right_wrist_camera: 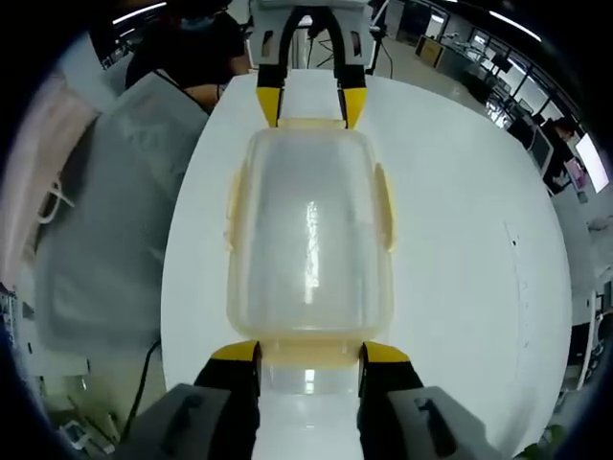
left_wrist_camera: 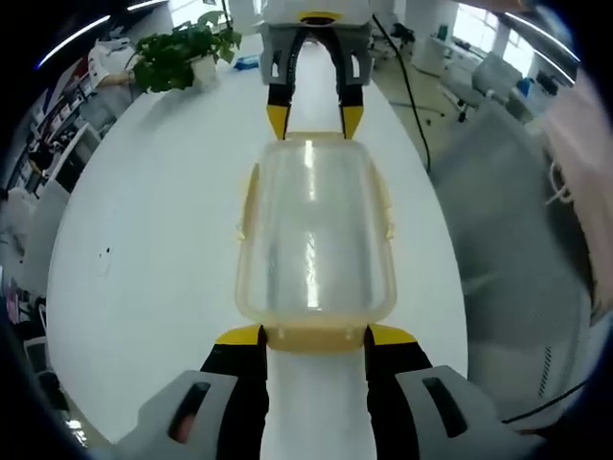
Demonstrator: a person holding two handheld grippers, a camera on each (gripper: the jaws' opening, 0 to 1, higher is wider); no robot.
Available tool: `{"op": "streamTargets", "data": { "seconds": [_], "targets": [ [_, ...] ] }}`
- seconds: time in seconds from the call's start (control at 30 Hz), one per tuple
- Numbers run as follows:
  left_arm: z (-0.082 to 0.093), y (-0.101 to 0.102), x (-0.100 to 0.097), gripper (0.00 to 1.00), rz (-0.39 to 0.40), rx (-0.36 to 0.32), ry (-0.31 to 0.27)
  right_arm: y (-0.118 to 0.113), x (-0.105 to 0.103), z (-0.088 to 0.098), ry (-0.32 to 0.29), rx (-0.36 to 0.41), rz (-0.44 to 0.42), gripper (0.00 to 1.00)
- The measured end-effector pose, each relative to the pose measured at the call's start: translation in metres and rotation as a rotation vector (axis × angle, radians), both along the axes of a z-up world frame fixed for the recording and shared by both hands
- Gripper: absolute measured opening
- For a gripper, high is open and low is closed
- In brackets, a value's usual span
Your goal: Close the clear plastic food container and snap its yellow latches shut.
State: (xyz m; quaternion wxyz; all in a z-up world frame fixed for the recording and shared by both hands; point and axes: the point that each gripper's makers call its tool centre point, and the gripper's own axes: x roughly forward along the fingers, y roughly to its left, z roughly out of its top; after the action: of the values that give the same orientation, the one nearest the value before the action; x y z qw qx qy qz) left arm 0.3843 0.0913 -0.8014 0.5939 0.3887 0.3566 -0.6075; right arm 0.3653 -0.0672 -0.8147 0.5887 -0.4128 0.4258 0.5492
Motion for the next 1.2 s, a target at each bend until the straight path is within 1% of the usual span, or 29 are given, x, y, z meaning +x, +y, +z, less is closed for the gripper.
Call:
{"op": "streamTargets", "data": {
  "seconds": [0.17,0.37,0.77,0.97,1.2],
  "targets": [
    [-0.003,-0.017,-0.001,0.37,0.001,-0.012,0.004,-0.017,0.0,-0.002,0.003,-0.014,0.0,0.37],
    [-0.005,-0.034,0.0,0.37,-0.008,-0.019,0.005,-0.034,0.0,-0.004,0.008,-0.029,-0.01,0.37],
    [-0.01,-0.054,0.002,0.37,-0.018,-0.028,0.008,-0.054,0.0,-0.01,0.018,-0.05,-0.022,0.37],
    [-0.011,-0.061,0.0,0.37,-0.018,-0.038,0.017,-0.063,-0.002,-0.014,0.028,-0.056,-0.025,0.37],
    [-0.016,-0.065,0.002,0.37,-0.019,-0.031,0.025,-0.066,0.0,-0.013,0.032,-0.049,-0.024,0.37]
  ]
}}
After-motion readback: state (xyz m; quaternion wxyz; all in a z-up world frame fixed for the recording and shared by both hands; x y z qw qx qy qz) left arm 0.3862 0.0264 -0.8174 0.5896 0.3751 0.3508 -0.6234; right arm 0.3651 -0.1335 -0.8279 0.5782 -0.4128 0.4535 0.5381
